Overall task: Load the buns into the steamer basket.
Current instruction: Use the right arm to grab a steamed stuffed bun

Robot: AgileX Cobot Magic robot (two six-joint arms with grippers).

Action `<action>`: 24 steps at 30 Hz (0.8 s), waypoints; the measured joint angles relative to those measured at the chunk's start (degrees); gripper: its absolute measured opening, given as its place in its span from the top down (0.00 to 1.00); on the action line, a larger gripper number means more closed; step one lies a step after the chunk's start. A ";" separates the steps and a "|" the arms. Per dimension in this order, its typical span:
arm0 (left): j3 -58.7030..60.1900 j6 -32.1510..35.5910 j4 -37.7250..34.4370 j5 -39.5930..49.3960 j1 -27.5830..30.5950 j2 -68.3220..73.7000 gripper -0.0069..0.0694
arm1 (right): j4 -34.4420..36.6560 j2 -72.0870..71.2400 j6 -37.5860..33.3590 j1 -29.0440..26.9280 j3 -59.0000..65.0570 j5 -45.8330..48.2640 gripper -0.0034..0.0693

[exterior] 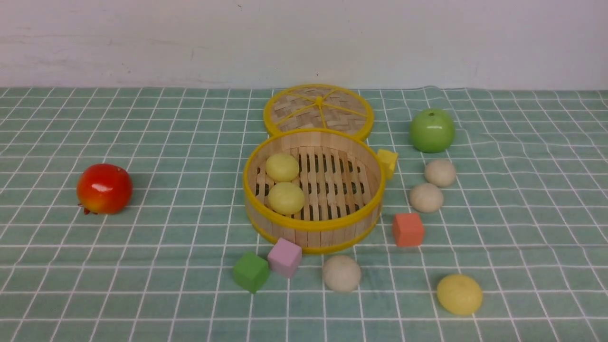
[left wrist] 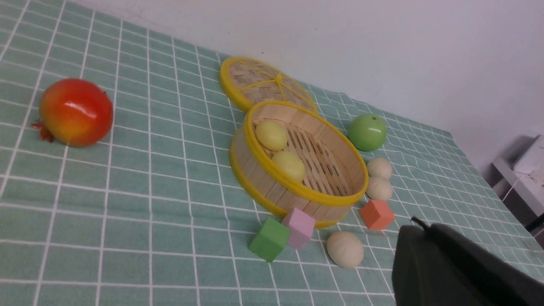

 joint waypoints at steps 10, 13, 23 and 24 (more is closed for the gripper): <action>2.93 -0.84 0.72 -0.43 0.00 -6.82 0.93 | 0.00 0.00 0.00 0.00 0.00 0.00 0.62; 2.93 -0.84 2.23 -0.62 0.00 -6.82 0.93 | 0.00 0.00 0.00 0.00 0.00 0.00 0.62; 9.62 3.43 5.94 -9.33 7.07 -6.07 0.93 | 0.00 0.00 0.00 0.00 0.00 0.00 0.62; 11.36 4.85 5.33 -11.35 9.45 -6.07 0.93 | 0.00 0.00 0.00 0.00 0.00 0.00 0.62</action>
